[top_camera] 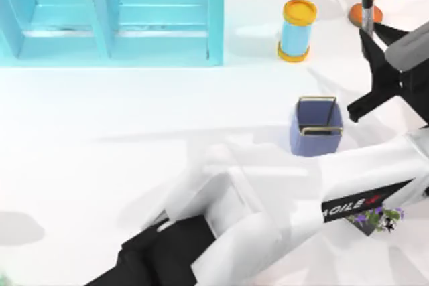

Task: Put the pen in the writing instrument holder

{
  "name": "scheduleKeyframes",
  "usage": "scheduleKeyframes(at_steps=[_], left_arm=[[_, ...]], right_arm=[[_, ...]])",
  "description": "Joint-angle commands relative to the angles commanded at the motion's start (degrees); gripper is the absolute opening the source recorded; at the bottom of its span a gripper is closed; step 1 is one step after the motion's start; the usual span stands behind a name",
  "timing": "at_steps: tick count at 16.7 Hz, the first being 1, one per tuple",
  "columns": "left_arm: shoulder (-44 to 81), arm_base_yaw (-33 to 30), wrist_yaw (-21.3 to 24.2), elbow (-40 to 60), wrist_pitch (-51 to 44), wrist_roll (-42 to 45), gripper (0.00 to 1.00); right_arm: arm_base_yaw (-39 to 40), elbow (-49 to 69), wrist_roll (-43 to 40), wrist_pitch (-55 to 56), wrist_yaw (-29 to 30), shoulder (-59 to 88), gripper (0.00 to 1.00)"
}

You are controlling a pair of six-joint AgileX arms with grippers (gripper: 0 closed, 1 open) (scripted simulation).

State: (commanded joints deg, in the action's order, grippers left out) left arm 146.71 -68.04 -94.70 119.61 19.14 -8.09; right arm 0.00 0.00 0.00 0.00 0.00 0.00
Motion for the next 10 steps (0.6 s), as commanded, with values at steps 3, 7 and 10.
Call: scheduleKeyframes(at_steps=[3, 7, 10], left_arm=[[12.4, 1.2, 3.5, 19.3, 8.1, -1.0, 0.00], [7.4, 0.6, 3.3, 12.9, 5.6, -1.3, 0.00], [2.6, 0.8, 1.6, 4.4, 2.2, -1.1, 0.00]], right_arm=[[0.0, 0.0, 0.0, 0.0, 0.0, 0.0, 1.00], [0.0, 0.0, 0.0, 0.0, 0.0, 0.0, 1.00], [0.0, 0.0, 0.0, 0.0, 0.0, 0.0, 1.00]])
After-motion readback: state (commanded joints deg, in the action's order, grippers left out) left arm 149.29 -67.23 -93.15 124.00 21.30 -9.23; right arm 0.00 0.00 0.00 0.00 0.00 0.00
